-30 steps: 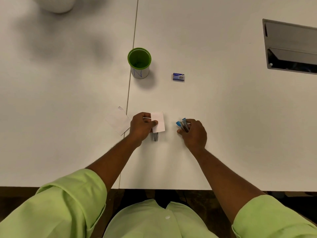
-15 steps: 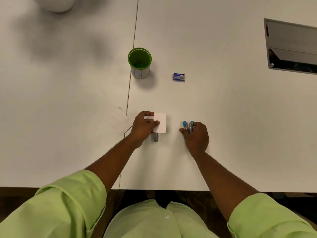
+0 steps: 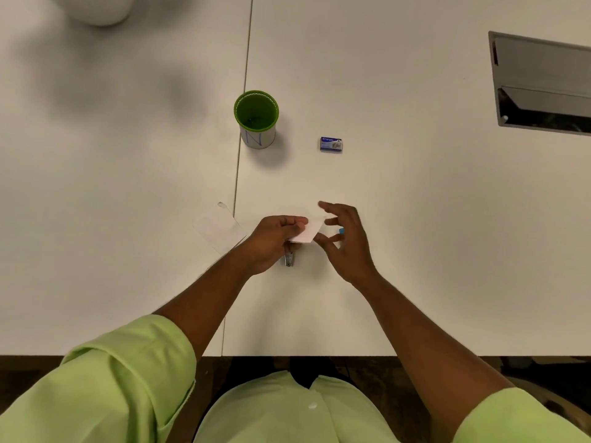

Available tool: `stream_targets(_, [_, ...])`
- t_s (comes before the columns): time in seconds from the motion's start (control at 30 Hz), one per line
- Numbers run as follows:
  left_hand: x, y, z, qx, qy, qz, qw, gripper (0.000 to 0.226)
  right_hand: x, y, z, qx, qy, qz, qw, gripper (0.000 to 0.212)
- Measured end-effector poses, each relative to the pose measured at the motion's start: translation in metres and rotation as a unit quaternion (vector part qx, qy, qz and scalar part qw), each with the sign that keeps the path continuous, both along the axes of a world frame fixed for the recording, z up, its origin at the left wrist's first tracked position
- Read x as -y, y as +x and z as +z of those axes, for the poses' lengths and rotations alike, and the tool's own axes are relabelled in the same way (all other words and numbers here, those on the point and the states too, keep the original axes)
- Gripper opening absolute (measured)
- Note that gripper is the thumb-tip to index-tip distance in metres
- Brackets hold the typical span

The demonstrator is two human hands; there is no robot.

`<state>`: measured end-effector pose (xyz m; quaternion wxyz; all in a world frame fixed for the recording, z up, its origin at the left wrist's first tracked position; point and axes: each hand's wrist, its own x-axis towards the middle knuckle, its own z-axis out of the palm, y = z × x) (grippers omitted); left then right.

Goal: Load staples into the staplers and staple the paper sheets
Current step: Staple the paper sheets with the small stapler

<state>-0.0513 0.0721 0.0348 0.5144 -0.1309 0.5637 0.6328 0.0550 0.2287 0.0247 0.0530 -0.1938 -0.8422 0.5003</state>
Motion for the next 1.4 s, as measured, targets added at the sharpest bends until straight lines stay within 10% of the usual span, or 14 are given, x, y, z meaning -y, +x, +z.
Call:
stream_targets(0.3, [0.003, -0.004, 0.018, -0.027, -0.018, -0.063, 0.998, 0.049, -0.003, -0.011, 0.022, 0.031, -0.125, -0.006, 0.992, 0.003])
stream_targets(0.6, [0.009, -0.007, 0.060, -0.207, 0.034, -0.024, 0.977, 0.010, -0.010, -0.023, 0.075, 0.066, -0.247, 0.007, 0.967, 0.011])
stream_targets(1.4, [0.026, 0.002, 0.186, -0.198, 0.136, 0.113, 0.964, 0.010, 0.009, -0.023, 0.192, -0.031, -0.372, 0.013, 0.928, 0.008])
